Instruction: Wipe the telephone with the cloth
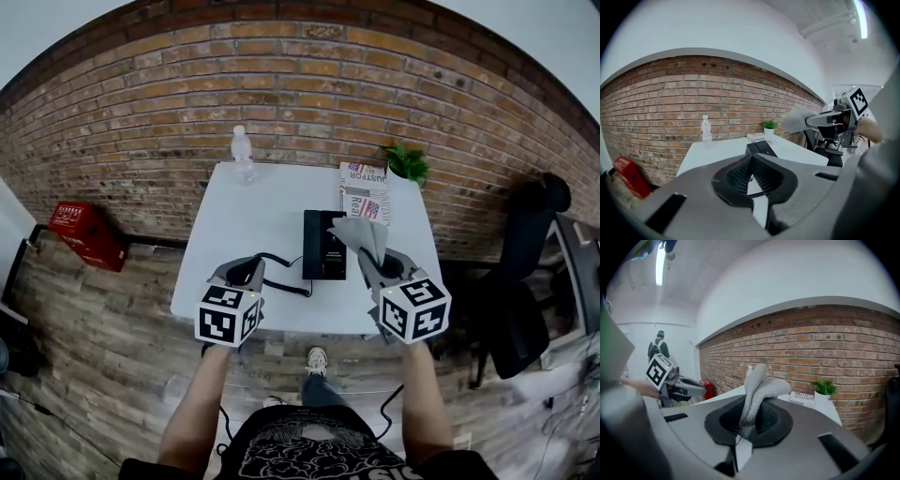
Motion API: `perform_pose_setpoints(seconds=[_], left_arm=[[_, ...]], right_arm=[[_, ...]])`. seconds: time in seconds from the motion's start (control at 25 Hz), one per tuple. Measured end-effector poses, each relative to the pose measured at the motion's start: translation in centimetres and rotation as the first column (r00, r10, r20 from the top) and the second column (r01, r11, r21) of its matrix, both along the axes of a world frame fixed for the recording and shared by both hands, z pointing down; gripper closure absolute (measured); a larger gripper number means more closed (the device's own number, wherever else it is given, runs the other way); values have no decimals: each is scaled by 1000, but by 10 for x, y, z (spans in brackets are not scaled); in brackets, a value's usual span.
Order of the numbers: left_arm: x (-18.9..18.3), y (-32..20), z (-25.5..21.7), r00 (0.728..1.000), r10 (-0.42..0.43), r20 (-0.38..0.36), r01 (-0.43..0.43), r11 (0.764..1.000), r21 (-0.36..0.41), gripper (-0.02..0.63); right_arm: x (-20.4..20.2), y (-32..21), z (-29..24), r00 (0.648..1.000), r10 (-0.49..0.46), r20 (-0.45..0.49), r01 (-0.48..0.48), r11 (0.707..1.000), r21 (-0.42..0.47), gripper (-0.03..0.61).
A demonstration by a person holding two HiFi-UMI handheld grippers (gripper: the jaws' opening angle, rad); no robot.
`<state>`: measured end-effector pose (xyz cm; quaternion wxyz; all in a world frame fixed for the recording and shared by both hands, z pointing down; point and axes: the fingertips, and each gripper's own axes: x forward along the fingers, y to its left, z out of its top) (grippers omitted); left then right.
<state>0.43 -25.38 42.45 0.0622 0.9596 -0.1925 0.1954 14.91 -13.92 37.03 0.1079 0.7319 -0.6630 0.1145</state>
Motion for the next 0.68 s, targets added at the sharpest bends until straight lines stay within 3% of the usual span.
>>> perform_pose_setpoints(seconds=[0.68], left_arm=[[-12, -6, 2, 1000, -15, 13, 15, 1000, -2, 609]], right_arm=[[-9, -10, -1, 1000, -22, 7, 22, 1000, 2, 569]])
